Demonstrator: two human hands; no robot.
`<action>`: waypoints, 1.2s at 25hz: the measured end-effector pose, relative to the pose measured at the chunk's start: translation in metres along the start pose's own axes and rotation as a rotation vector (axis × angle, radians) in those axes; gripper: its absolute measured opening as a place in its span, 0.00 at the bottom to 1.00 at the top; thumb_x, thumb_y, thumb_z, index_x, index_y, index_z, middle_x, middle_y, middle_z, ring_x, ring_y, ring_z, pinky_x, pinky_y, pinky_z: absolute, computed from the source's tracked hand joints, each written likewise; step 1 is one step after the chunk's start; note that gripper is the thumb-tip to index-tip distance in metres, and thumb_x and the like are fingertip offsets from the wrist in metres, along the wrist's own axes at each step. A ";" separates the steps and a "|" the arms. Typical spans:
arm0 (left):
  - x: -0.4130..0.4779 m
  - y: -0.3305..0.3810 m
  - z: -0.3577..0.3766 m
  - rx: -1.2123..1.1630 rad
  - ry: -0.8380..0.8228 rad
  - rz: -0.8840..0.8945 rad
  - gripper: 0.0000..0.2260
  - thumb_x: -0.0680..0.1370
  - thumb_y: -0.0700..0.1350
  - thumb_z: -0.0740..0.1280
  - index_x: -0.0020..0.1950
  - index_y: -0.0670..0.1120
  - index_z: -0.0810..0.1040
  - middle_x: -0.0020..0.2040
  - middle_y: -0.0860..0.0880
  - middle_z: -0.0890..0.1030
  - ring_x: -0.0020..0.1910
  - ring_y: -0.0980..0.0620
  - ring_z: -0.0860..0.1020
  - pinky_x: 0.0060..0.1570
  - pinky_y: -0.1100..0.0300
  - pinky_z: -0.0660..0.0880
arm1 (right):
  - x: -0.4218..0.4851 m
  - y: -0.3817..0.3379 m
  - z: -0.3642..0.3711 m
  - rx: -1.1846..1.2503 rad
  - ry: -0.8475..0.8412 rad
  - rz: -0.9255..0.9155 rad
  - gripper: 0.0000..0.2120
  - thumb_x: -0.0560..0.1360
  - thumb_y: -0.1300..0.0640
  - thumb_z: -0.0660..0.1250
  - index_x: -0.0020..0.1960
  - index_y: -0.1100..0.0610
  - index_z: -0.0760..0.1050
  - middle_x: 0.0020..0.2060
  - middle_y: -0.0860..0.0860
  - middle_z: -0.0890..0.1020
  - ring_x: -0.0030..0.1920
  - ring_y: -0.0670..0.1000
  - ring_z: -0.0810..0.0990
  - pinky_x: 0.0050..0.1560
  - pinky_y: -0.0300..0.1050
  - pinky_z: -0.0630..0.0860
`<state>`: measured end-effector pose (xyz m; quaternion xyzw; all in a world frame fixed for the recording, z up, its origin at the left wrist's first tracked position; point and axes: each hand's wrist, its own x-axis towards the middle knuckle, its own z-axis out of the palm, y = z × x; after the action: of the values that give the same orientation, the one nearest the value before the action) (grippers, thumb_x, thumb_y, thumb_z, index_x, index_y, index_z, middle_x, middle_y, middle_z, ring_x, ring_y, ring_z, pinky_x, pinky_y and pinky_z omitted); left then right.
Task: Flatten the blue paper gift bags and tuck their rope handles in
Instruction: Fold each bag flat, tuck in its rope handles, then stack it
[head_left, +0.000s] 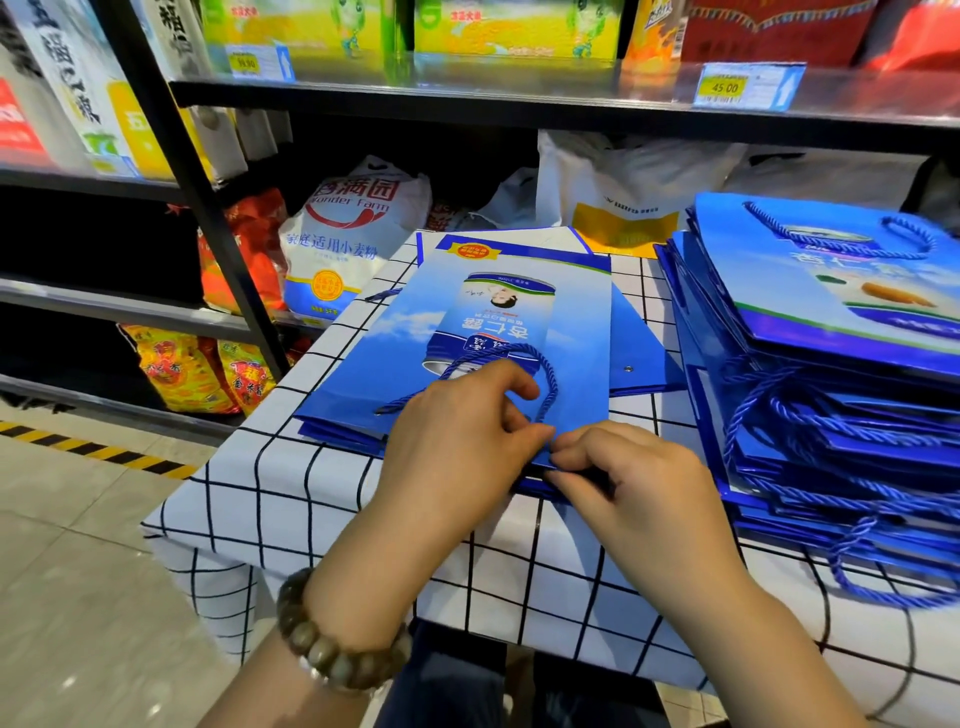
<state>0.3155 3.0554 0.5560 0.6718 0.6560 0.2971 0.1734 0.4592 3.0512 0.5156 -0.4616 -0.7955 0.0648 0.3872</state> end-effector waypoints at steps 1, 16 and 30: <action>0.005 0.002 0.003 -0.010 -0.036 -0.011 0.07 0.72 0.49 0.69 0.48 0.56 0.75 0.35 0.58 0.79 0.45 0.55 0.77 0.45 0.58 0.73 | -0.001 -0.001 0.000 -0.014 0.008 -0.009 0.01 0.64 0.57 0.68 0.35 0.53 0.77 0.34 0.45 0.82 0.36 0.50 0.82 0.31 0.49 0.79; 0.009 -0.001 -0.003 0.589 -0.068 0.462 0.18 0.77 0.61 0.56 0.63 0.55 0.71 0.54 0.53 0.72 0.57 0.50 0.71 0.41 0.59 0.65 | -0.001 0.000 -0.004 0.256 0.309 0.300 0.09 0.66 0.57 0.73 0.42 0.48 0.75 0.40 0.41 0.76 0.42 0.43 0.78 0.41 0.35 0.76; 0.022 0.012 -0.042 -1.071 0.587 0.033 0.07 0.79 0.39 0.61 0.42 0.44 0.76 0.39 0.47 0.81 0.36 0.51 0.81 0.26 0.65 0.73 | 0.023 -0.025 0.019 0.020 0.109 0.030 0.24 0.73 0.49 0.58 0.66 0.58 0.71 0.61 0.54 0.78 0.57 0.52 0.79 0.54 0.45 0.76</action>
<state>0.2981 3.0696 0.5996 0.3915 0.4252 0.7611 0.2944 0.4232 3.0605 0.5267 -0.4722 -0.7656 0.0534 0.4337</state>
